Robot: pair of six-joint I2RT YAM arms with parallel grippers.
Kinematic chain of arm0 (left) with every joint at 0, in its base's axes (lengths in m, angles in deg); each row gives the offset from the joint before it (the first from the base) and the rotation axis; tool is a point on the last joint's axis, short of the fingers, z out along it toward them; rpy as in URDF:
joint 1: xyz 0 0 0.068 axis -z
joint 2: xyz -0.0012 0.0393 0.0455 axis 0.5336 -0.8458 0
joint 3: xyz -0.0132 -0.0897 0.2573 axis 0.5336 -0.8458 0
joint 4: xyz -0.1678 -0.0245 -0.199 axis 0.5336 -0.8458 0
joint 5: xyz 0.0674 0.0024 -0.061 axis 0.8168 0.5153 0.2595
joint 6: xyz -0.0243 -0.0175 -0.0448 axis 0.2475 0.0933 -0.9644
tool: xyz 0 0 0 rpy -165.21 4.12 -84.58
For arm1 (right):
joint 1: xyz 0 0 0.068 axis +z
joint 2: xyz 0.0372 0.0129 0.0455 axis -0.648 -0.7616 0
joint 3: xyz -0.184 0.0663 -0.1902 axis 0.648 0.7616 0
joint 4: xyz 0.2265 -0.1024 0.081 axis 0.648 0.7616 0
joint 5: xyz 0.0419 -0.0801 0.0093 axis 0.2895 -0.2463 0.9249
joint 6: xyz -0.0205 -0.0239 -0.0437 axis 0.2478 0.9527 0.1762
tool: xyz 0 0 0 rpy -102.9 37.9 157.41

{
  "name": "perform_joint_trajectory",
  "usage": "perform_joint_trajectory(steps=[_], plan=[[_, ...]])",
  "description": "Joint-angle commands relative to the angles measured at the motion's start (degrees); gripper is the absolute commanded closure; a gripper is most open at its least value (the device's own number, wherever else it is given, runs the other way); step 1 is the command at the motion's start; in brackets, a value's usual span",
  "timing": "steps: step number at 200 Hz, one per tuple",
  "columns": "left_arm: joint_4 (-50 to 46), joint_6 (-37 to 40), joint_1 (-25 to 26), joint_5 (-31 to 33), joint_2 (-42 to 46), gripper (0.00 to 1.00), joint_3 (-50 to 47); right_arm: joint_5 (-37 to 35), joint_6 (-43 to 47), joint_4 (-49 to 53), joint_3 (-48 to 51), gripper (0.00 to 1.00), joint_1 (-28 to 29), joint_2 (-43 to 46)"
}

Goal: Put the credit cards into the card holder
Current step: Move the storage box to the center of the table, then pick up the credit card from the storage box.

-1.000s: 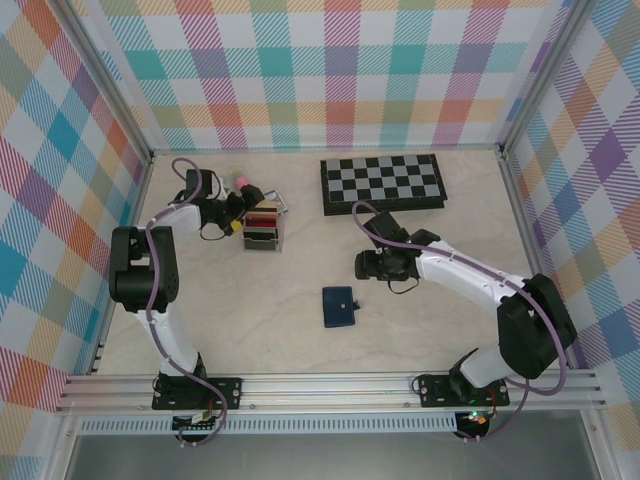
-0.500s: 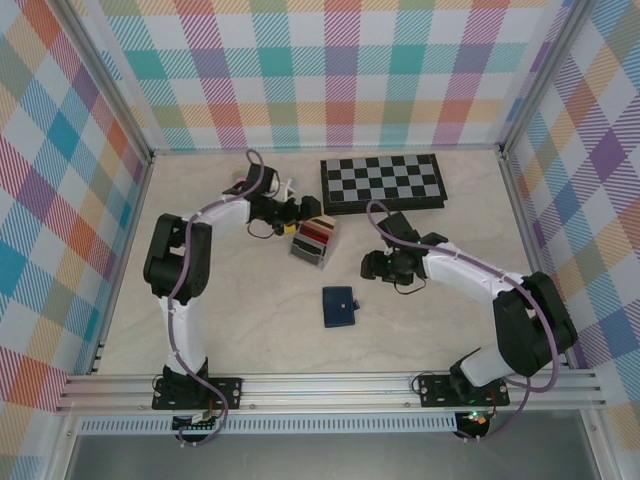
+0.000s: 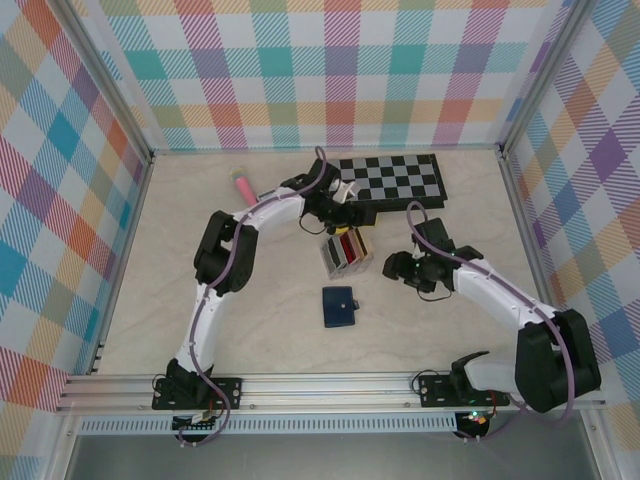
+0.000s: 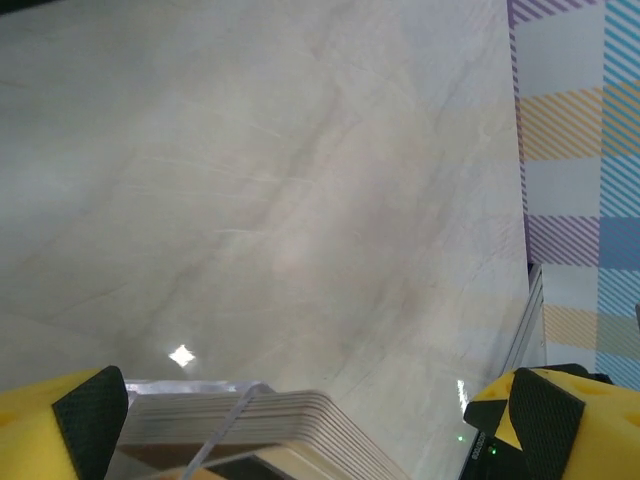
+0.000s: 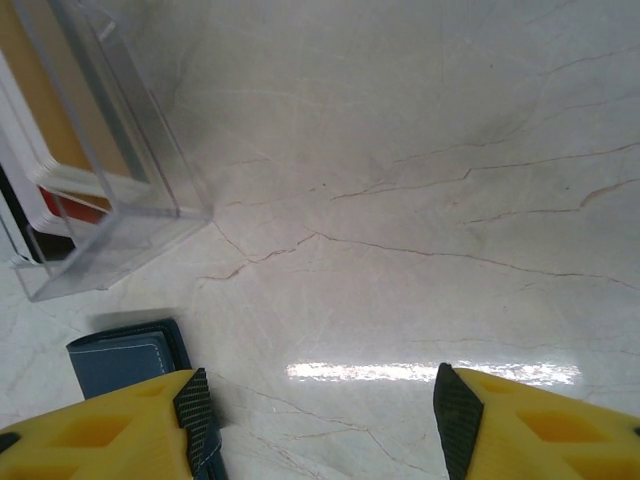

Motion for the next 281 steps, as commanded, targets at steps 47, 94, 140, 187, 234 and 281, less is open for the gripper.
perform_joint_trajectory(steps=[47, 94, 140, 187, 234, 281], plan=[[6.96, -9.98, -2.95, 23.45, 23.04, 0.00, -20.81, 3.33, 11.84, 5.51, -10.96, 0.36, 0.66, -0.14], [16.50, -18.64, -5.56, 30.67, 36.36, 0.00, -42.01, -5.55, 17.75, 11.01, -24.88, 0.46, 11.13, -12.33], [22.91, -23.24, -6.32, 33.29, 44.32, 0.00, -54.67, -15.66, 17.55, 14.17, -36.52, 0.55, 19.63, -26.61], [27.22, -26.40, -6.37, 35.58, 48.58, 0.00, -62.51, -21.78, 16.16, 17.23, -44.28, 0.58, 22.76, -35.66], [27.22, -26.55, -6.39, 36.99, 50.44, 0.00, -64.56, -27.37, 15.62, 20.80, -49.52, 0.58, 24.25, -42.14], [27.14, -27.30, -6.35, 40.53, 53.53, 0.00, -66.62, -28.38, 15.72, 22.21, -52.09, 0.55, 25.05, -45.76]])
